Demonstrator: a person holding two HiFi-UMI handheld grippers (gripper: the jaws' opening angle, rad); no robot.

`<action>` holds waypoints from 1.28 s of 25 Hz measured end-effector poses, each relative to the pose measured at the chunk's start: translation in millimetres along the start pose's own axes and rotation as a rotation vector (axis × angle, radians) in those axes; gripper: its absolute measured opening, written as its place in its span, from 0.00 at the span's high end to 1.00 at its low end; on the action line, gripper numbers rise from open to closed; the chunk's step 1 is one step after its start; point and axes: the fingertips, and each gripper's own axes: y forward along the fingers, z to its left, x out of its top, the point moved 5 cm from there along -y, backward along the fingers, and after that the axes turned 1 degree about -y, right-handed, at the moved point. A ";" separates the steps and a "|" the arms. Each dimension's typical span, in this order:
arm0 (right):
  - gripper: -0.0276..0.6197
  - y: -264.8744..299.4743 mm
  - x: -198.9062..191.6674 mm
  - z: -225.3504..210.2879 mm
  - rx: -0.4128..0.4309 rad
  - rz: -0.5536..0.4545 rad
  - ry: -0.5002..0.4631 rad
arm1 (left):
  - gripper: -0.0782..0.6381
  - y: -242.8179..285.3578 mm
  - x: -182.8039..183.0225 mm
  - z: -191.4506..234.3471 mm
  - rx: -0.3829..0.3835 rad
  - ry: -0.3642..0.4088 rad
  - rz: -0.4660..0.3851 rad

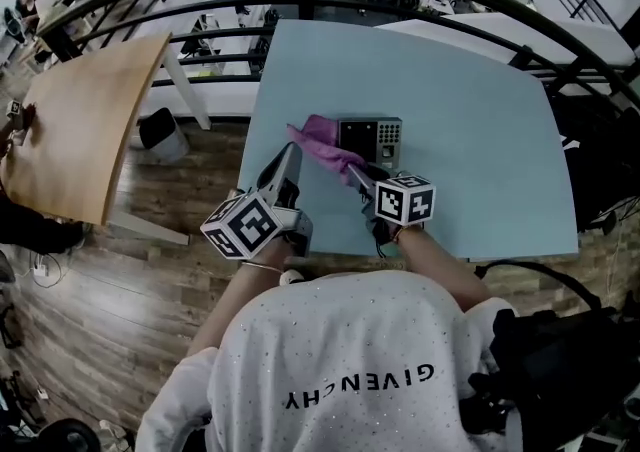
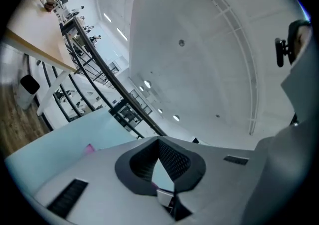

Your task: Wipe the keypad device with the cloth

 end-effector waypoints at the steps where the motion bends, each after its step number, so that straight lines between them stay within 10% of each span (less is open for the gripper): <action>1: 0.88 -8.0 15.6 6.7 0.050 -0.042 0.003 | 0.89 0.8 -0.6 -11.0 -0.040 -0.001 -0.024; 8: 0.89 -100.1 104.0 61.1 0.320 -0.307 -0.115 | 0.89 -0.8 -21.0 -91.9 -0.146 0.217 -0.023; 14: 0.89 -185.4 134.1 42.4 0.157 -0.337 -0.335 | 0.89 -5.5 -38.5 -112.9 -0.031 0.206 -0.048; 32: 0.89 -318.5 59.6 -60.1 -0.135 -0.281 -0.220 | 0.89 -16.5 -142.7 -163.7 -0.027 0.146 0.051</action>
